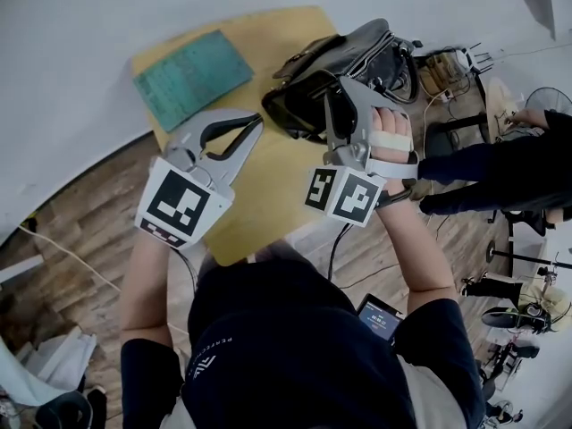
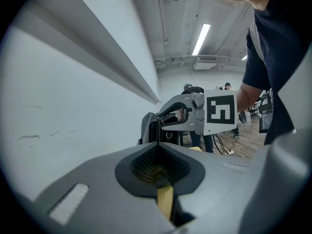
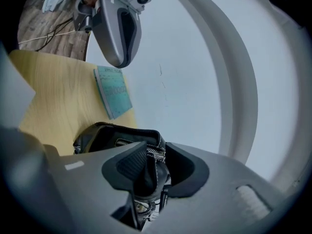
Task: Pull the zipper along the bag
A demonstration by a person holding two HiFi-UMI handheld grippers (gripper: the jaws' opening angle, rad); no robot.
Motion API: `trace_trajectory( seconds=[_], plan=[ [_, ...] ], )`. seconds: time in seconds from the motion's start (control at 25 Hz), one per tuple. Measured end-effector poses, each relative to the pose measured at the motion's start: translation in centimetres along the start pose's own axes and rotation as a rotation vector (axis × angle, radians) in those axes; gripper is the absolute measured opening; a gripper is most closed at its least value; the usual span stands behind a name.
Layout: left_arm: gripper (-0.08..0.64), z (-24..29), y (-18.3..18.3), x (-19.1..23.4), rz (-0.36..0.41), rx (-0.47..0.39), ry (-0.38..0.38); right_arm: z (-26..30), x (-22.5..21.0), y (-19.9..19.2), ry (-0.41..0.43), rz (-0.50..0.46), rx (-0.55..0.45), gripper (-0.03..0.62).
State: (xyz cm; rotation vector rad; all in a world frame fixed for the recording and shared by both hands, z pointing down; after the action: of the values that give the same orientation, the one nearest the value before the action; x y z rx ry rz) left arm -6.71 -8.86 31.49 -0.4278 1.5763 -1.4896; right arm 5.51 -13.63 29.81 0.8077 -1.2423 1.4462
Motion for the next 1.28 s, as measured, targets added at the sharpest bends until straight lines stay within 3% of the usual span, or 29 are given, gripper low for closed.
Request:
trace_trajectory(
  seconds=[0.44, 0.72, 0.84, 0.88, 0.96, 1.28],
  plan=[
    [0.017, 2.0, 1.0, -0.4, 0.023, -0.004, 0.006, -0.8, -1.3, 0.0, 0.313, 0.166, -0.026, 0.12],
    [0.032, 4.0, 2.1, -0.6, 0.04, 0.016, 0.014, -0.8, -2.8, -0.3, 0.484, 0.183, -0.05, 0.112],
    [0.043, 4.7, 2.5, -0.6, 0.049, 0.029, 0.028, -0.6, -3.6, -0.3, 0.523, 0.177, -0.094, 0.106],
    [0.044, 4.9, 2.6, -0.6, 0.048, 0.031, 0.035, -0.5, -4.2, -0.2, 0.52, 0.177, -0.115, 0.044],
    [0.047, 5.5, 2.9, -0.5, 0.047, 0.032, 0.049, -0.3, -5.3, -0.3, 0.534, 0.178, -0.144, 0.011],
    [0.061, 8.2, 4.2, -0.4, 0.079, 0.055, 0.091, 0.4, -6.0, -1.0, 0.666, 0.184, -0.215, 0.009]
  ],
)
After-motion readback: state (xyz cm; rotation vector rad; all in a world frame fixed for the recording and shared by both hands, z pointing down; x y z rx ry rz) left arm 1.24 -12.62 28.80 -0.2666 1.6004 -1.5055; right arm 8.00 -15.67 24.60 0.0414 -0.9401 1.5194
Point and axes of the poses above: the fingertips, and each gripper's own axes: z forward along the fingers, x to its left, y out of its top, the point moved 4 cm from there along -z, backward along the fingers, and after that the axes turned 13 degrees about z, right-handed, at the moved point
